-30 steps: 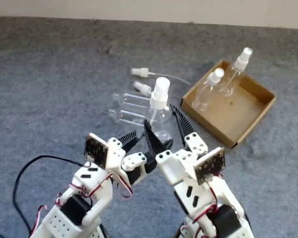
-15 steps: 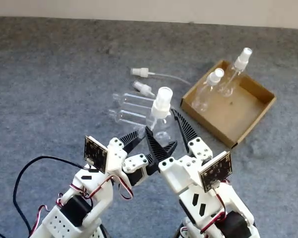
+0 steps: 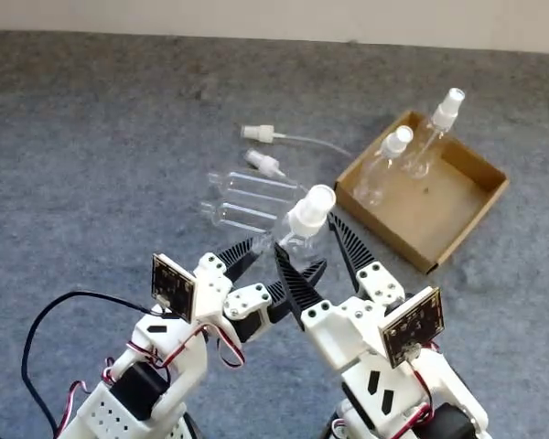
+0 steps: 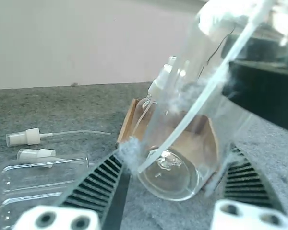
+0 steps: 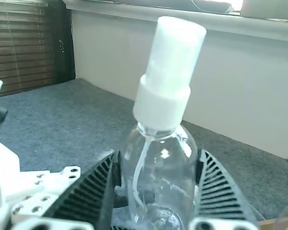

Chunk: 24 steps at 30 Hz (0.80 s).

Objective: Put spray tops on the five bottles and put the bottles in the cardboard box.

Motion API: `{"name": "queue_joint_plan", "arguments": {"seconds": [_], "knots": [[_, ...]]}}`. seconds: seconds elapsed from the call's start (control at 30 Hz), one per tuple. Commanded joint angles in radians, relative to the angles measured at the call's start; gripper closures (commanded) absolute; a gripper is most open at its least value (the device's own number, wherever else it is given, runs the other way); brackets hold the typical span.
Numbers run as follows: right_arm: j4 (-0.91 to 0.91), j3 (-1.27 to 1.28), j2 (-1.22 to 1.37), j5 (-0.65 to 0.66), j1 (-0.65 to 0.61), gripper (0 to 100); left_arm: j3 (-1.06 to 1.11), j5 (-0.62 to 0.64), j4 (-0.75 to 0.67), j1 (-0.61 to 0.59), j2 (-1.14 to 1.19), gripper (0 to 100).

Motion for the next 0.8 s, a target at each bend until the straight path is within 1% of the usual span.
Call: {"name": "queue_joint_plan", "arguments": {"seconds": [0.0, 0.13, 0.23, 0.37, 0.5, 0.6, 0.77], "knots": [[0.036, -0.093, -0.012, -0.009, -0.024, 86.8, 0.019, 0.012, -0.017, -0.067, -0.013, 80], [0.090, -0.148, -0.012, -0.009, -0.021, 86.8, 0.019, 0.012, -0.015, -0.073, -0.013, 80], [0.128, -0.173, -0.012, -0.003, -0.019, 86.8, 0.019, 0.012, -0.015, -0.108, -0.013, 80], [0.131, -0.179, -0.012, -0.002, -0.018, 86.8, 0.019, 0.014, -0.014, -0.111, -0.013, 80], [0.131, -0.179, -0.012, -0.002, -0.008, 86.8, 0.019, 0.012, 0.028, -0.110, -0.013, 80], [0.127, -0.171, -0.012, -0.002, 0.065, 86.8, 0.019, 0.012, 0.034, -0.110, -0.013, 80], [0.122, -0.151, -0.010, 0.000, 0.251, 86.8, 0.019, 0.012, 0.035, -0.116, -0.013, 80]]}}
